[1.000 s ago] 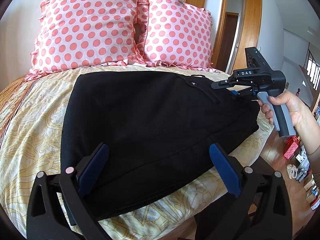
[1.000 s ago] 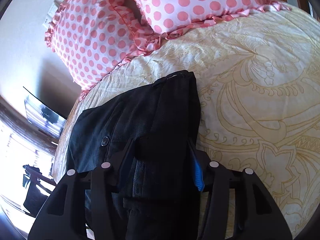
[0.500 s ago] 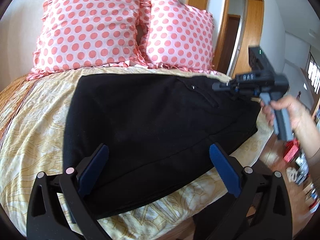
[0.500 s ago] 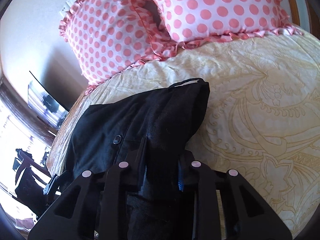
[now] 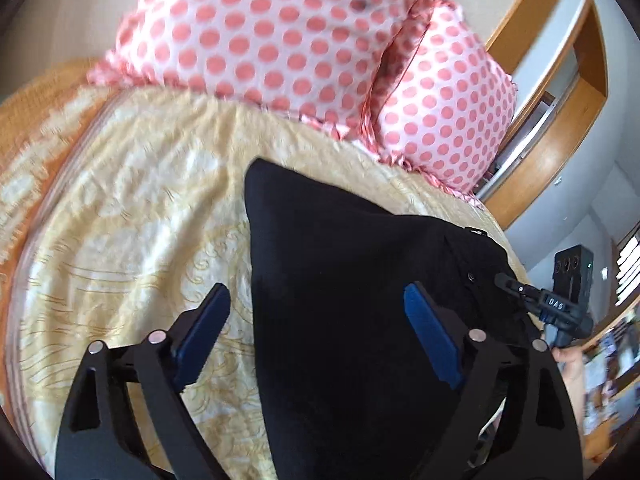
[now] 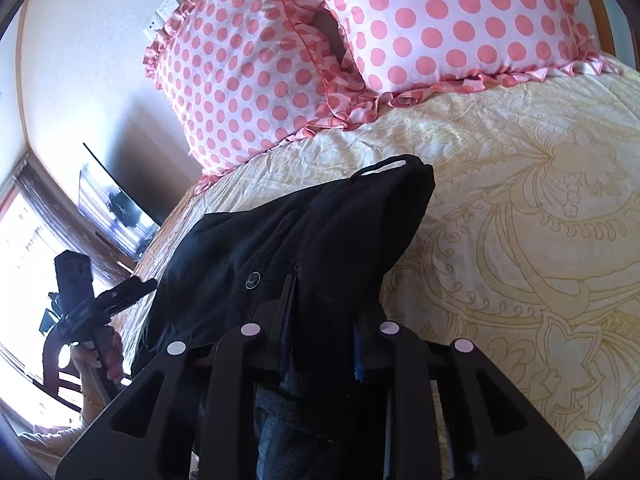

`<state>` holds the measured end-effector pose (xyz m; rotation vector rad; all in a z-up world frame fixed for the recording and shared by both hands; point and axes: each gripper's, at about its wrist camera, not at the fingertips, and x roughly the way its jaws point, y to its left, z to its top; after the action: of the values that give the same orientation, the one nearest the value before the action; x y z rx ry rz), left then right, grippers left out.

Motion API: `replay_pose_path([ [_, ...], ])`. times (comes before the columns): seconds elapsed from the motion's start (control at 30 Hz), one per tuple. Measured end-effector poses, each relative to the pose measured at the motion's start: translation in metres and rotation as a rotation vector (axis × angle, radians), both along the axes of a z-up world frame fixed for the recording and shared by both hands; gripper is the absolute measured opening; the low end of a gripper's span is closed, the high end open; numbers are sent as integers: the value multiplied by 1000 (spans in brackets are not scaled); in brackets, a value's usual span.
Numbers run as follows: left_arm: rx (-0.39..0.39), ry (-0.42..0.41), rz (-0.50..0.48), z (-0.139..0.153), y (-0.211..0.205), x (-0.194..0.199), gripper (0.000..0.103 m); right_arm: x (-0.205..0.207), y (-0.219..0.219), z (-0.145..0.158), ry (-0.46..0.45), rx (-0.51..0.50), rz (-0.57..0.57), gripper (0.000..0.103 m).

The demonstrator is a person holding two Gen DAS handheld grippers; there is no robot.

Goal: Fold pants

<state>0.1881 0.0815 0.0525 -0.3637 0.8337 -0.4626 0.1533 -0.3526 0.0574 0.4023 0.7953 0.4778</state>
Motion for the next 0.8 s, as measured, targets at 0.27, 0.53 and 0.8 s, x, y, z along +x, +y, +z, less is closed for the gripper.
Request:
replay_pose_path([
  [0.27, -104, 148, -54, -18, -10, 24, 81, 7, -6, -9, 57, -1, -19, 34],
  [0.53, -31, 126, -21, -15, -15, 28, 12, 7, -7, -10, 33, 23, 11, 24],
  [0.8, 6, -20, -35, 20, -23, 28, 9, 21, -3, 15, -49, 64, 34, 17],
])
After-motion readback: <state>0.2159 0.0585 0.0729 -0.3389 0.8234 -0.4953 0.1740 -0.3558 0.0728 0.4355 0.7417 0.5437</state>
